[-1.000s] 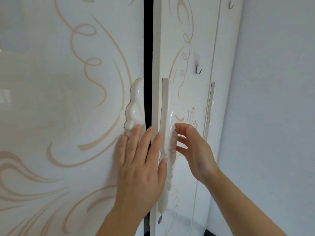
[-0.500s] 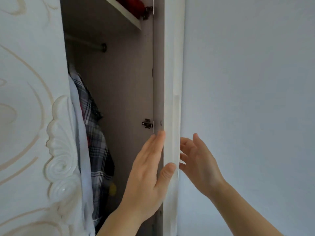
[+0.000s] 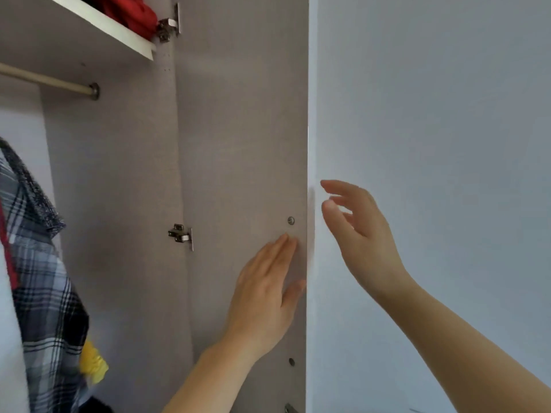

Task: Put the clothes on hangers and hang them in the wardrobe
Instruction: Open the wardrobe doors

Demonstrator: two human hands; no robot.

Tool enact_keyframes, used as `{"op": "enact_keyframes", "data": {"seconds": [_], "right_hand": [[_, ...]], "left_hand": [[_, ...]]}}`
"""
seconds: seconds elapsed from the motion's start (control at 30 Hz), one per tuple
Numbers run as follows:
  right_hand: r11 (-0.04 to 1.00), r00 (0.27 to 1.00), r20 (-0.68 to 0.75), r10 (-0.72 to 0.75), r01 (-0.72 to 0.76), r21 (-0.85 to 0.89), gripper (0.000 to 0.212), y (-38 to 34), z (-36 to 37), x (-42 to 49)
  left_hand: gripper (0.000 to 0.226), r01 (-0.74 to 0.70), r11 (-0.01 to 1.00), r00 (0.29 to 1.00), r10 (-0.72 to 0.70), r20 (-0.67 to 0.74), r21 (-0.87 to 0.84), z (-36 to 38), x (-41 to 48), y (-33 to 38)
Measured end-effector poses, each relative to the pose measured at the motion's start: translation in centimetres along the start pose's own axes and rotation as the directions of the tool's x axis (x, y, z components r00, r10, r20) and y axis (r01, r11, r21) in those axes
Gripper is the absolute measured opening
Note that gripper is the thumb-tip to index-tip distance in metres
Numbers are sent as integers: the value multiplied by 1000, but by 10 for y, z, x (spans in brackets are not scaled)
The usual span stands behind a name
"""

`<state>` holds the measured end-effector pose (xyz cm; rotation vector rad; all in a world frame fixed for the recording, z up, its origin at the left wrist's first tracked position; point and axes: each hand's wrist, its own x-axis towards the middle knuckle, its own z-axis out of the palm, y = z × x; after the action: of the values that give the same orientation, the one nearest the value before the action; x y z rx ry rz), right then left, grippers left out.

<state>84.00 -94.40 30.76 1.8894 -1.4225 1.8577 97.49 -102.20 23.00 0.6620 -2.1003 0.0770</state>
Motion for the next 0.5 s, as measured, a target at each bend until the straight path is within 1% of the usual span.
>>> {"op": "enact_keyframes", "data": {"seconds": [0.03, 0.1, 0.17, 0.2, 0.27, 0.33, 0.4, 0.5], "right_hand": [[989, 995, -1, -102, 101, -104, 37, 0, -2, 7], [916, 961, 36, -273, 271, -295, 39, 0, 0, 23], [810, 911, 106, -398, 403, -426, 44, 6, 10, 39], [758, 891, 153, -428, 446, -475, 47, 11, 16, 48], [683, 879, 254, -404, 475, -555, 53, 27, 30, 65], [617, 891, 311, -331, 454, -643, 61, 51, 42, 80], [564, 909, 305, -285, 417, -713, 66, 77, 52, 91], [496, 913, 269, -305, 394, -774, 67, 107, 58, 104]], "left_hand": [[57, 11, 1000, 1000, -11, -9, 27, 8, 5, -3], [65, 44, 995, 999, -44, -3, 95, 22, 14, -14], [71, 76, 980, 997, -79, 8, 185, 33, 22, -28], [73, 90, 971, 995, -95, 10, 222, 37, 28, -36], [78, 142, 953, 988, -151, 14, 266, 46, 42, -51], [84, 176, 934, 981, -192, 21, 310, 54, 56, -68], [89, 169, 914, 982, -190, 21, 369, 63, 69, -85], [96, 151, 905, 985, -172, 17, 398, 76, 87, -106]]}}
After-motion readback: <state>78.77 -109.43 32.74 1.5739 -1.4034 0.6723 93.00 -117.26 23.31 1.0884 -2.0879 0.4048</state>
